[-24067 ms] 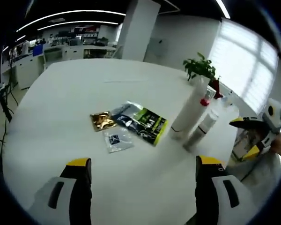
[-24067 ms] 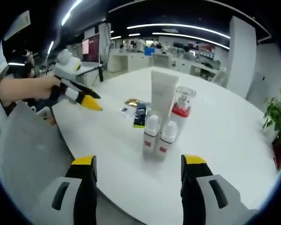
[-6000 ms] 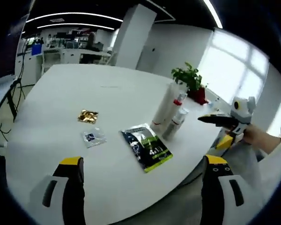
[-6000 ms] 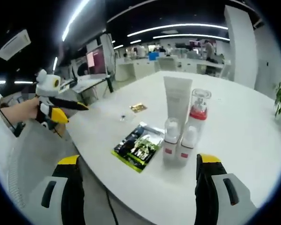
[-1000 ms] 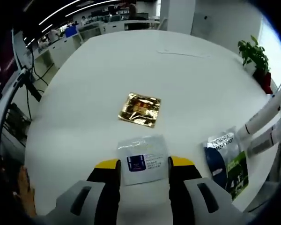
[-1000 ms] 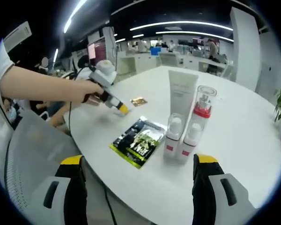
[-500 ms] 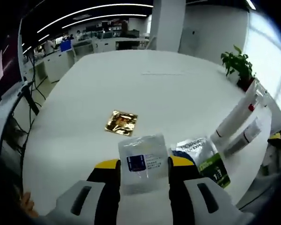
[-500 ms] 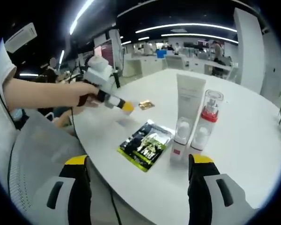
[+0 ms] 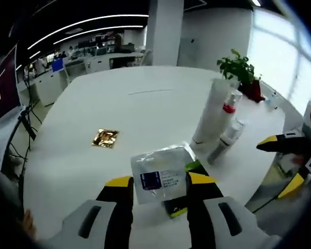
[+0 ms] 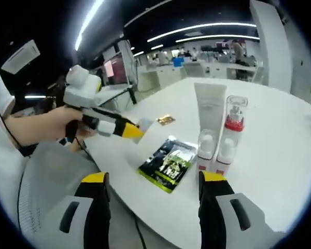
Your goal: Arrange the skincare products in the storage area until every visible bottle or jar stands upright without overlapping.
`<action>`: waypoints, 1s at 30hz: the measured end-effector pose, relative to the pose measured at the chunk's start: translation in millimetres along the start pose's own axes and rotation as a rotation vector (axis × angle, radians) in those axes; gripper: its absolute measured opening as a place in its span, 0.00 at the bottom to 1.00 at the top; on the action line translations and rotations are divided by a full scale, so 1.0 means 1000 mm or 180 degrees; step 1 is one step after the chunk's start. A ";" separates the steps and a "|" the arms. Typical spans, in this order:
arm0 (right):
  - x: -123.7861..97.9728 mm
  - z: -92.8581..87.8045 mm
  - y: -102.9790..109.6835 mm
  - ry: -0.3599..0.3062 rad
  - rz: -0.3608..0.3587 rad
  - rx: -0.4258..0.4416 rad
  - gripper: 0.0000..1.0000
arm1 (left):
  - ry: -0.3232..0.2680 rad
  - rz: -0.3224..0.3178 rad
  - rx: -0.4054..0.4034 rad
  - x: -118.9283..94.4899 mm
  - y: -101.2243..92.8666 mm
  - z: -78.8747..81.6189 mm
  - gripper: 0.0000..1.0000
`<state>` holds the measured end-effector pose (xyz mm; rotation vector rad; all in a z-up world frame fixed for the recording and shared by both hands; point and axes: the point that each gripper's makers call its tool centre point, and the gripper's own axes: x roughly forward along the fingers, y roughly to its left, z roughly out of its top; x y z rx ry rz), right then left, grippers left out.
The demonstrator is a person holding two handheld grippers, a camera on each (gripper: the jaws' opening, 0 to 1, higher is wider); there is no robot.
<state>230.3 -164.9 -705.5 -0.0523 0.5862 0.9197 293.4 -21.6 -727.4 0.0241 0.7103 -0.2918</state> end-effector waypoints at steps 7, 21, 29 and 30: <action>-0.001 0.006 0.004 -0.0111 0.0136 0.0166 0.58 | -0.0036 -0.0108 0.0236 -0.016 -0.025 0.002 0.37; 0.007 0.038 0.005 -0.0402 0.0306 0.0456 0.44 | -0.0097 -0.0355 0.0605 -0.038 -0.066 0.008 0.37; 0.010 0.049 0.004 -0.0474 0.0398 0.0586 0.34 | -0.0161 -0.0381 0.0788 -0.046 -0.077 0.013 0.37; 0.011 0.049 0.005 -0.0469 0.0427 0.0618 0.32 | -0.0173 -0.0387 0.0808 -0.048 -0.079 0.014 0.37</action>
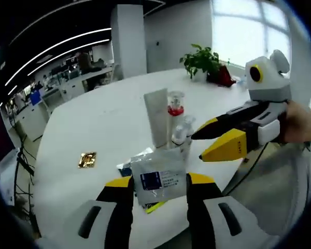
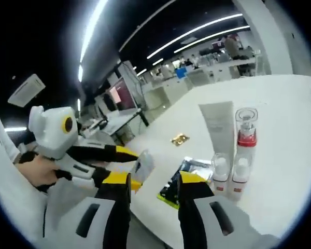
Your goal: Arrange the skincare products in the storage area until every visible bottle or jar stands upright without overlapping.
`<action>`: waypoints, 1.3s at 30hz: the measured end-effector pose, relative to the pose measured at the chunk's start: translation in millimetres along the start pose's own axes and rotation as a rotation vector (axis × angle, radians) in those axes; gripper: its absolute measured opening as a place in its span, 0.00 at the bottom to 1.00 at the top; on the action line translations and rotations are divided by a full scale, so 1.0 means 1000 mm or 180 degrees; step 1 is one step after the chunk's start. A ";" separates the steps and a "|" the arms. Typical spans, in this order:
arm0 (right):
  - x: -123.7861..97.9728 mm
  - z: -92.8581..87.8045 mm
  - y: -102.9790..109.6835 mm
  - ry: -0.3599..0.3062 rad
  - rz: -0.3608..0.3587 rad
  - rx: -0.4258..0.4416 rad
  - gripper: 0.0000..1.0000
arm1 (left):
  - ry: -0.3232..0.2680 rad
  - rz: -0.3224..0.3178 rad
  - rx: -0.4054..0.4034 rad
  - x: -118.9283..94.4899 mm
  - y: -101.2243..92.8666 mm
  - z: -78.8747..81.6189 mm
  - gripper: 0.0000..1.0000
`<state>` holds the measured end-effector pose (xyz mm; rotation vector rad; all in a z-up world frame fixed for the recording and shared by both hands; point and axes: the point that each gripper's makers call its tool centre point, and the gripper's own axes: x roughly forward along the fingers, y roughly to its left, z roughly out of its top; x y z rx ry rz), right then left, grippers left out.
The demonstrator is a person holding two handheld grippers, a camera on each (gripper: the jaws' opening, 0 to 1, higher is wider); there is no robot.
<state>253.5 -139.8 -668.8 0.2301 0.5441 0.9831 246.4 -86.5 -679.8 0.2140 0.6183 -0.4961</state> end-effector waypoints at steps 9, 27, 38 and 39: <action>0.009 0.000 0.008 -0.0057 0.0220 0.0473 0.25 | -0.0077 0.0046 0.0313 -0.007 -0.007 0.008 0.37; 0.011 0.002 0.020 -0.0115 0.0402 0.0629 0.01 | -0.0210 -0.0097 0.0291 -0.008 -0.013 0.016 0.38; 0.010 0.000 0.007 0.0002 0.0361 0.0486 0.01 | -0.0185 -0.0276 -0.0262 -0.012 0.012 -0.008 0.45; 0.011 0.001 0.009 0.0002 0.0396 0.0490 0.01 | -0.0173 -0.0299 -0.0260 -0.013 0.015 -0.010 0.44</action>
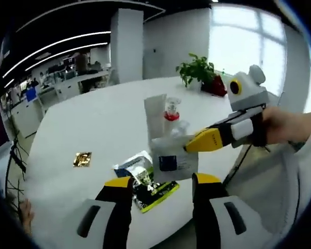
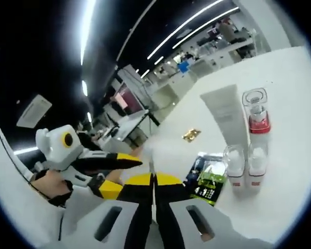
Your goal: Arrange the skincare products in the storage area until every visible bottle or jar stands upright without overlapping.
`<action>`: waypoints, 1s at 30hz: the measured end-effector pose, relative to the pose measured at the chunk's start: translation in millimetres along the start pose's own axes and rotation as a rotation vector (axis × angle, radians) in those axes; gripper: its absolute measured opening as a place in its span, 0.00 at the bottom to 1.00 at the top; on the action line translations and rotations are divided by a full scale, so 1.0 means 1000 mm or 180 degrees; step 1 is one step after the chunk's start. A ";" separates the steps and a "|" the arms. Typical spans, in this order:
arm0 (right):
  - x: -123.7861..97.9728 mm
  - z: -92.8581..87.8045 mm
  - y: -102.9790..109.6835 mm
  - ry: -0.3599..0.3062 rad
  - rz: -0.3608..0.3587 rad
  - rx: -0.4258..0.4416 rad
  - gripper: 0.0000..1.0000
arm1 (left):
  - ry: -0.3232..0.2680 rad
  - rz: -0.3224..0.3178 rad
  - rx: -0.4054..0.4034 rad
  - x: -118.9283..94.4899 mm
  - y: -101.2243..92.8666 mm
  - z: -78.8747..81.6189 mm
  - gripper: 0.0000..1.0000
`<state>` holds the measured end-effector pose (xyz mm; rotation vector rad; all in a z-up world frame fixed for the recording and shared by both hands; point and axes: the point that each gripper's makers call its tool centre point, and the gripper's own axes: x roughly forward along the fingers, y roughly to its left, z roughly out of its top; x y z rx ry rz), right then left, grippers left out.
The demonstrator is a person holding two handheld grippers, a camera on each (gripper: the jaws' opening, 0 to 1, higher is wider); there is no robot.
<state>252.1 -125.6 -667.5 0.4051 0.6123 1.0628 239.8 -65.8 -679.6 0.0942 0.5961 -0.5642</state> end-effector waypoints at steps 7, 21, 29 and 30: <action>0.008 0.000 0.016 0.0050 0.0208 -0.0057 0.01 | -0.0330 -0.0547 -0.0834 -0.011 0.010 0.002 0.26; 0.039 -0.004 0.033 0.0228 0.0459 -0.0029 0.01 | -0.0261 -0.0983 -0.1051 -0.020 0.018 -0.019 0.11; 0.060 -0.011 0.024 0.0390 0.0241 -0.0092 0.01 | -0.0161 -0.0809 -0.1526 -0.022 0.031 -0.035 0.04; 0.065 -0.013 0.022 0.0440 0.0192 -0.0140 0.01 | -0.0121 -0.0758 -0.1654 -0.022 0.034 -0.039 0.04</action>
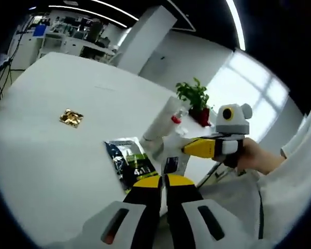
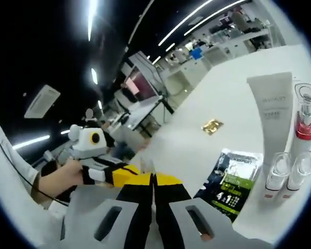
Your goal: Arrange the skincare products in the storage area until every visible bottle or jar stands upright without overlapping.
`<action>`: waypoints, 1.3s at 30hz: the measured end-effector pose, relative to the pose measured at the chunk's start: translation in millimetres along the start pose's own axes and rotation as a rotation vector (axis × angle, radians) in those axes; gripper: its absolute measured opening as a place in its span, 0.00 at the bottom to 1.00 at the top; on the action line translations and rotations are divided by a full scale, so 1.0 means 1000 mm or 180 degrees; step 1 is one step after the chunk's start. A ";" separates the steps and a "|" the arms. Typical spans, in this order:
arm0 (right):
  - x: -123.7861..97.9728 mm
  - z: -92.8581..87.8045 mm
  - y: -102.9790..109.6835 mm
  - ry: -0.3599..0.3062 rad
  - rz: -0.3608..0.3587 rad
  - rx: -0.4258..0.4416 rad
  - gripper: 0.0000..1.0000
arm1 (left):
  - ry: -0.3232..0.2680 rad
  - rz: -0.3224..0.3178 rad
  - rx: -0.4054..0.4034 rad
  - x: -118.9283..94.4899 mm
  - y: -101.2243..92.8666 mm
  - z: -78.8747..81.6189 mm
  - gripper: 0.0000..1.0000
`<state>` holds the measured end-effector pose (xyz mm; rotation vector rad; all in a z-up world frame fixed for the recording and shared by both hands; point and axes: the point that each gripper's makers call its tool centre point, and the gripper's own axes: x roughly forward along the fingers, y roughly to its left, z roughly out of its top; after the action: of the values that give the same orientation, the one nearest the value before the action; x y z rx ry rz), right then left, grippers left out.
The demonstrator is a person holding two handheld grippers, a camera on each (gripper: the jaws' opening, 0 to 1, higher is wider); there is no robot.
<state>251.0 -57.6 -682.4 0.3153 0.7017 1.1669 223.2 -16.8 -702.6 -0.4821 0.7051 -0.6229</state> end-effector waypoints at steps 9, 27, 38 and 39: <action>0.037 -0.023 -0.018 0.0378 -0.0377 -0.0492 0.01 | 0.0157 0.0356 -0.0248 -0.001 0.030 -0.017 0.03; 0.099 -0.071 -0.071 0.1156 -0.0657 -0.1239 0.01 | 0.0932 0.0754 -0.0481 0.026 0.109 -0.048 0.03; 0.111 -0.081 -0.085 0.1248 -0.0729 -0.1370 0.01 | 0.1188 0.0894 -0.0298 0.035 0.116 -0.062 0.03; 0.111 -0.081 -0.085 0.1244 -0.0732 -0.1394 0.01 | 0.1194 0.0907 -0.0281 0.036 0.118 -0.061 0.03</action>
<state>284.2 1.5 -828.9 -0.3633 0.7734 1.1362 242.7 32.0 -829.7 -0.3391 1.1389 -0.4168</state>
